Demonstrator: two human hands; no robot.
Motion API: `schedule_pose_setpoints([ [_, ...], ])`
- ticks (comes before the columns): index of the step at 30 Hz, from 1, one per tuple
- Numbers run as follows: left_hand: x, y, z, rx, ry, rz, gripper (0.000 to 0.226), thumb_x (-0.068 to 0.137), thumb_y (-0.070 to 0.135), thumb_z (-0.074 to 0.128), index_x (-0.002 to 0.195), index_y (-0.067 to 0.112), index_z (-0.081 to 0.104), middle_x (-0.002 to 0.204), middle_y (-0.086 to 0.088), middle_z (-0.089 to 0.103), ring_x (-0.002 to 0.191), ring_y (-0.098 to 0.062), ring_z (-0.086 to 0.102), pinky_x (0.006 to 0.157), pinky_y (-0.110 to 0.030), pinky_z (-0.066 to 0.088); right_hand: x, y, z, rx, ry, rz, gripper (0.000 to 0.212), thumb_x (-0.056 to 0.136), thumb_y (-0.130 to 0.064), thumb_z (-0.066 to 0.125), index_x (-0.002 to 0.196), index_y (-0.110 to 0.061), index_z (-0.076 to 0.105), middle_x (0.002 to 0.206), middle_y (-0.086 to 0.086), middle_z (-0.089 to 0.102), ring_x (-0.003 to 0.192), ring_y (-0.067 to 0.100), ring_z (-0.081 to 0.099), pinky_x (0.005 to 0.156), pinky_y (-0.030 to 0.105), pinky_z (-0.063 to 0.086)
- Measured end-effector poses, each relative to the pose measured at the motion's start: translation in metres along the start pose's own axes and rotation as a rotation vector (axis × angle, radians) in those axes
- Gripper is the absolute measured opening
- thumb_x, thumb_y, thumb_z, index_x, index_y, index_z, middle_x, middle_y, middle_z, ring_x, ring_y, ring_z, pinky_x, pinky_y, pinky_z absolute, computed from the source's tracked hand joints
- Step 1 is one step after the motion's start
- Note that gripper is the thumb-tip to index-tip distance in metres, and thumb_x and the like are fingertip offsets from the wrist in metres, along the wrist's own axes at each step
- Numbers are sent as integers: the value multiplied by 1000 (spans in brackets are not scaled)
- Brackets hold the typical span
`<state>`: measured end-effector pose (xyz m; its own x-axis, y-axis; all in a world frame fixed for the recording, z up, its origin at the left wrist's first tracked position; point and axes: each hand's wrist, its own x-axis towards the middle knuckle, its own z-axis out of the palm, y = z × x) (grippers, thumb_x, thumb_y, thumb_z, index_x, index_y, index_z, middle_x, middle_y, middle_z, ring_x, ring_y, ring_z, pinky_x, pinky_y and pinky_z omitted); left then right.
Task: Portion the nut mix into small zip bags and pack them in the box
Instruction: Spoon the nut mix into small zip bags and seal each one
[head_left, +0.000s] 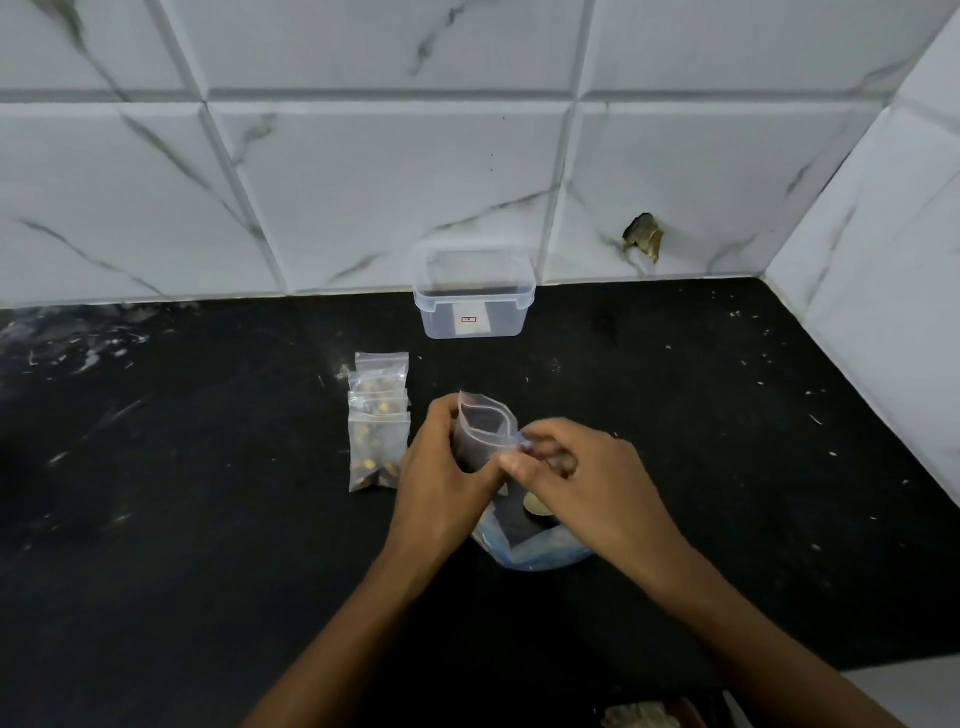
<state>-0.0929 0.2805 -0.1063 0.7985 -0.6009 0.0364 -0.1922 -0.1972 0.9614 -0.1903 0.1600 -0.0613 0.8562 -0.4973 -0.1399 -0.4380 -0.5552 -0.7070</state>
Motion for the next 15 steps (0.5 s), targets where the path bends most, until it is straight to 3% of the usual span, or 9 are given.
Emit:
schedule_pose_setpoints([
  [2, 2, 4, -1, -3, -13, 32, 51, 78, 30, 81, 118, 38, 48, 108, 15, 65, 102, 1, 63, 83, -23, 54, 10, -10, 1, 55, 33, -60, 19, 85, -40, 64, 102, -32, 62, 92, -15, 65, 84, -1, 62, 77, 22, 53],
  [4, 4, 9, -8, -17, -41, 35, 53, 79, 26, 81, 118, 39, 47, 109, 15, 64, 100, 5, 62, 81, -16, 53, 21, -12, 0, 82, 123, -151, 7, 88, -30, 63, 92, -26, 67, 82, -11, 67, 76, 1, 63, 70, 23, 54],
  [6, 8, 13, -19, -93, -86, -2, 45, 84, 19, 76, 120, 29, 51, 106, 10, 65, 95, 1, 65, 76, -15, 53, 31, -10, -5, 117, 147, -223, 8, 90, -24, 62, 86, -21, 69, 75, -9, 67, 70, 2, 63, 65, 21, 51],
  [10, 18, 14, -49, -207, -104, 25, 17, 94, 6, 58, 109, 13, 62, 100, -12, 69, 90, -14, 68, 74, -23, 56, 44, -13, -15, 189, 7, -292, 11, 90, -18, 63, 83, -20, 71, 78, -6, 70, 74, 7, 66, 66, 22, 53],
  [13, 23, 13, -62, -147, -89, 72, 17, 93, 3, 58, 97, 17, 67, 97, -4, 71, 94, -15, 68, 83, -27, 57, 50, -17, -13, 187, -44, -329, 8, 89, -15, 64, 87, -18, 71, 81, -4, 70, 76, 7, 65, 67, 18, 52],
  [15, 23, 11, -66, -113, -76, 82, 16, 93, 5, 60, 92, 18, 69, 91, 0, 71, 89, -12, 68, 79, -25, 56, 53, -20, -8, 182, -55, -356, 9, 87, -14, 66, 93, -19, 71, 82, -6, 69, 77, 5, 65, 70, 18, 53],
])
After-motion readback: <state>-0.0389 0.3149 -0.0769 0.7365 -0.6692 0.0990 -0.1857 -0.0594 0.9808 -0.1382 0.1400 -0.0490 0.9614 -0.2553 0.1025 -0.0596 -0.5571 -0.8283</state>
